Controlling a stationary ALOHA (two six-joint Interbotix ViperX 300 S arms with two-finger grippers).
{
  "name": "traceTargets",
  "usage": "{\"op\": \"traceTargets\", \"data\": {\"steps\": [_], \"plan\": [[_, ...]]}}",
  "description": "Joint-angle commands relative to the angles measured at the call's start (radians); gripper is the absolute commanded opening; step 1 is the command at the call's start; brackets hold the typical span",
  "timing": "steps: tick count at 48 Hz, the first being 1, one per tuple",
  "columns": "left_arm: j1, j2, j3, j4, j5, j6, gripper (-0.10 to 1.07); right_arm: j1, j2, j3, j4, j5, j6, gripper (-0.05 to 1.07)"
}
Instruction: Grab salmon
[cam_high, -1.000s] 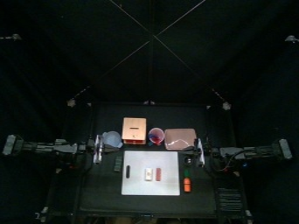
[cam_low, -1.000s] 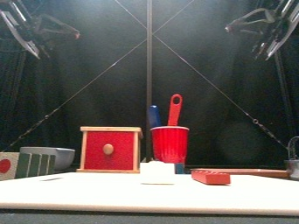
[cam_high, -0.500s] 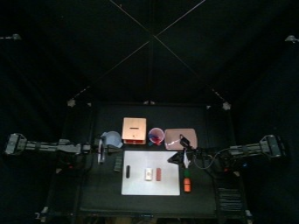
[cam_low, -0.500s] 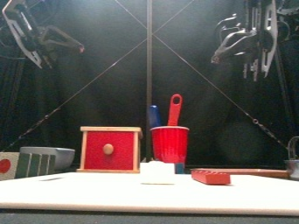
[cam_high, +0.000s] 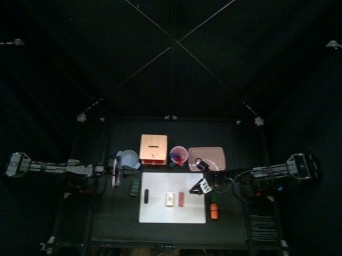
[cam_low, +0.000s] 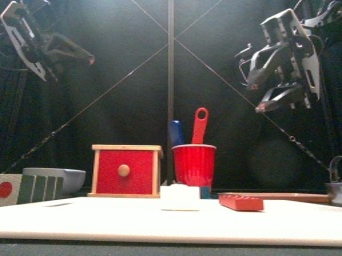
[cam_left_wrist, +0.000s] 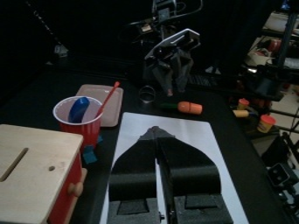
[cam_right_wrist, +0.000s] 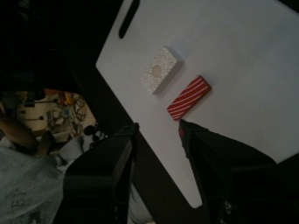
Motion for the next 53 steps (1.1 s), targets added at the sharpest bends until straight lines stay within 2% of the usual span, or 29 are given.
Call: {"op": "traceTargets", "data": {"steps": [1,12,21,28,41,53], "plan": [[0.000,0.002,-0.012,0.000,-0.008,0.002,0.27,-0.006,0.031,-0.040,-0.049,0.012,0.043,0.80],[0.000,0.002,-0.003,0.000,-0.008,0.002,0.27,-0.008,0.147,-0.127,-0.207,0.166,0.201,0.80],[0.003,0.002,0.006,0.000,-0.006,0.002,0.27,0.000,0.201,-0.187,-0.382,0.189,0.374,0.80],[0.003,0.002,0.009,0.000,0.000,0.002,0.27,0.008,0.224,-0.201,-0.463,0.201,0.532,0.84],[0.006,0.002,0.023,0.000,0.003,0.003,0.27,0.087,0.314,-0.265,-0.614,0.229,0.828,0.92],[0.014,0.002,0.041,0.002,0.014,0.008,0.27,0.166,0.383,-0.337,-0.742,0.370,1.089,0.92]]}}
